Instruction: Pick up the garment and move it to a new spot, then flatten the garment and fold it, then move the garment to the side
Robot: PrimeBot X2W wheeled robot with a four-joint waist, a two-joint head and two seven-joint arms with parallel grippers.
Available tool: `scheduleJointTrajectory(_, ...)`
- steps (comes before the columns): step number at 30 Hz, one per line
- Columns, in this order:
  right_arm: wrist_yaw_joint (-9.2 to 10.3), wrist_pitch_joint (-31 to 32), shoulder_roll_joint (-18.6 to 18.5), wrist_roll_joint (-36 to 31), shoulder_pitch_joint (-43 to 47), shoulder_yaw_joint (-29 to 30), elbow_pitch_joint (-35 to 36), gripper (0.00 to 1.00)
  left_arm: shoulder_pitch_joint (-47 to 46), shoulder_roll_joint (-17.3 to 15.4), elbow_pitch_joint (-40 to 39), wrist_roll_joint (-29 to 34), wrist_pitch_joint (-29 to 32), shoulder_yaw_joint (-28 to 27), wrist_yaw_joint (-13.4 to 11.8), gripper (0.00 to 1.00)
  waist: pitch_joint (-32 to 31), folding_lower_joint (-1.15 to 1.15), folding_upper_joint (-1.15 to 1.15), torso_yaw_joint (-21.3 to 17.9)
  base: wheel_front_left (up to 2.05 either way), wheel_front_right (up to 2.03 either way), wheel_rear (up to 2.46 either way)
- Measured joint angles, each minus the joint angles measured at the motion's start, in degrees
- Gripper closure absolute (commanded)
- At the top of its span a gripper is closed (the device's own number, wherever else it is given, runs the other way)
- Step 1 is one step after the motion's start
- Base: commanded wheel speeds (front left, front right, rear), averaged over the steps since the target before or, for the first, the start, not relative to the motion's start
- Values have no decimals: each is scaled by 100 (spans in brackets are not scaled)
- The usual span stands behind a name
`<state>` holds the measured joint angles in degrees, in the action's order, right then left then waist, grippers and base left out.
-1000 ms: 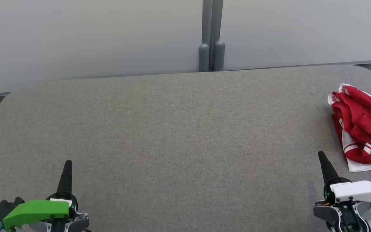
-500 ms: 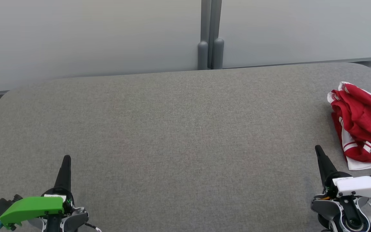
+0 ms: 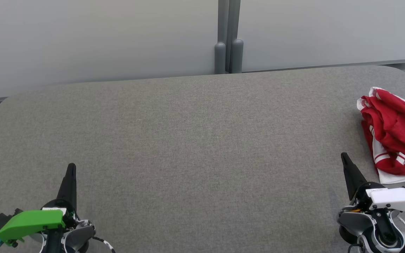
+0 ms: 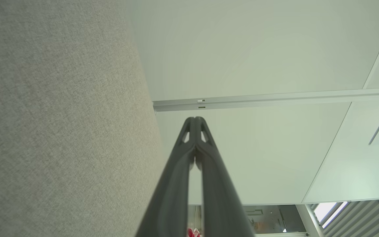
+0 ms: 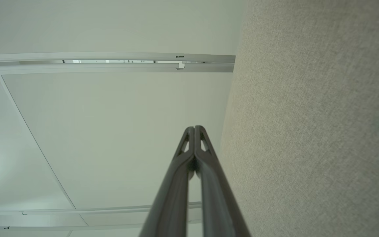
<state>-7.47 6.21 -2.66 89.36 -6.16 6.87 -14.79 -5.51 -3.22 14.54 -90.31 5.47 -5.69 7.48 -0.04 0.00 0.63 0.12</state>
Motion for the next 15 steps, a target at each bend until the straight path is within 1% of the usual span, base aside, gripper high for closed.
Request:
scheduleJointTrajectory(7, -1, 58, -5, 281, -38, -21, 4, 100, -61, 11, -7, -227, 57, -41, 0, 100, 24, 0, 0, -12, 0, 0, 0)
scheduleJointTrajectory(15, 0, 58, -7, 281, -44, -22, 5, 100, -68, 15, -7, -227, 57, -45, 0, 100, 24, 0, 0, -12, 0, 0, 0)
